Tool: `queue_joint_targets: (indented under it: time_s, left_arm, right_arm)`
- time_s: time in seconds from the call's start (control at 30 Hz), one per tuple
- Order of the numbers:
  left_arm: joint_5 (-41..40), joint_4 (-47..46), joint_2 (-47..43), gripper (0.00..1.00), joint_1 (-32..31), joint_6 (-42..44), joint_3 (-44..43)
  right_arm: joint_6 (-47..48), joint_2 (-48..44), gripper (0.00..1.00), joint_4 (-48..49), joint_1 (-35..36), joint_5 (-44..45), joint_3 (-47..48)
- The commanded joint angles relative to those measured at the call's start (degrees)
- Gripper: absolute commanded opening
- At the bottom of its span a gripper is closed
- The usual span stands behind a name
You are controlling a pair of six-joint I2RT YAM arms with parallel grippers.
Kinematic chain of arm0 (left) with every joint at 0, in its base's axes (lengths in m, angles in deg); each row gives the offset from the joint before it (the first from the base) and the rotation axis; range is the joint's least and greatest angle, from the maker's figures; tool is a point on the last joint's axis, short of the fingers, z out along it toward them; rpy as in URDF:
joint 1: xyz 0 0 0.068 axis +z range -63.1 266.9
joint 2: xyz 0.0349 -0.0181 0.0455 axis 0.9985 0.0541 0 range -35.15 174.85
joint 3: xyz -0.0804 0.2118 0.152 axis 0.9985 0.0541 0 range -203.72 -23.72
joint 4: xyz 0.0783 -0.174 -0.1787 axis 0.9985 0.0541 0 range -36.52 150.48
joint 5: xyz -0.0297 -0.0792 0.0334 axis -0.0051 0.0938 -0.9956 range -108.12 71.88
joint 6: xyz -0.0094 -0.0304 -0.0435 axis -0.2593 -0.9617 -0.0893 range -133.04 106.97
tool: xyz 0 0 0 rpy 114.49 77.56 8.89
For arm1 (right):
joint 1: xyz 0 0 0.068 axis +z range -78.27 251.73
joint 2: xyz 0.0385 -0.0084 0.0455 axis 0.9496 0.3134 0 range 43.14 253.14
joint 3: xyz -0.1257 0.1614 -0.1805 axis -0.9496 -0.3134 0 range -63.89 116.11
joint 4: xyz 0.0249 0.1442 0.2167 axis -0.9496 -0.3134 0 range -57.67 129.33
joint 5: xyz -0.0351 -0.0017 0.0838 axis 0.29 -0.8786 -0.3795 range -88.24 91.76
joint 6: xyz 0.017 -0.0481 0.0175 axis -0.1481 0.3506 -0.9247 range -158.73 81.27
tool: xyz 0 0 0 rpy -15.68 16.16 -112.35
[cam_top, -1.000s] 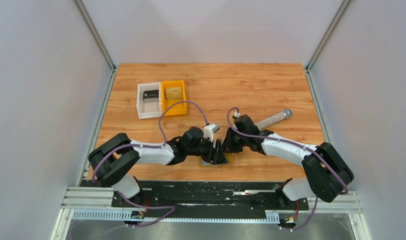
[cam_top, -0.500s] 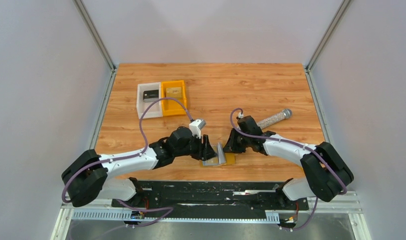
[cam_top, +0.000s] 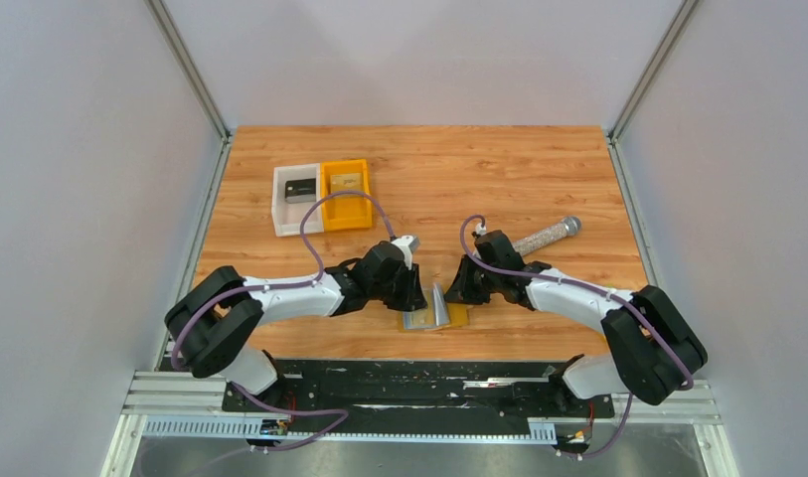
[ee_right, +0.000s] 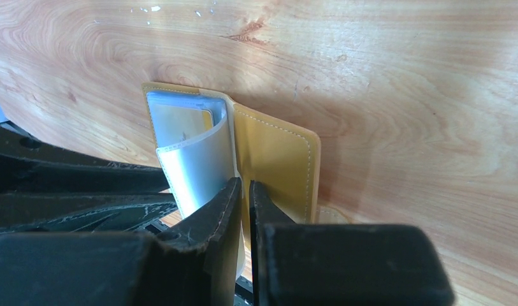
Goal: Take the credit cards out of the card holder
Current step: Open the card holder at the center of the board.
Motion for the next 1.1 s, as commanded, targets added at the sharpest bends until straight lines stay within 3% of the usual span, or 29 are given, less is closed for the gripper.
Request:
queue_joint_targets:
  time_s: [0.0,0.27,0.5,0.73,1.07]
  left_arm:
    - [1.7,-1.7,3.2,0.29,0.4,1.7,-4.7]
    - [5.7,-3.0,11.7,0.29,0.5,4.1,-12.9]
    - [6.7,-2.0,15.4,0.29,0.6,5.4,-17.5]
    - [7.3,-0.6,17.9,0.29,1.5,5.6,-19.6]
    - [8.2,0.8,14.5,0.31,5.5,5.4,-17.5]
  right_arm:
    - [1.4,-2.6,0.12,0.8,-0.3,-0.3,0.6]
    - [4.6,-10.2,0.12,-6.0,-0.9,-0.6,3.5]
    - [8.2,-15.8,0.12,-3.0,-0.8,-11.3,1.5]
    - [4.6,-14.0,0.12,2.7,-0.8,-13.4,-1.9]
    - [-0.3,-5.1,0.12,12.3,-0.8,-12.3,-5.3]
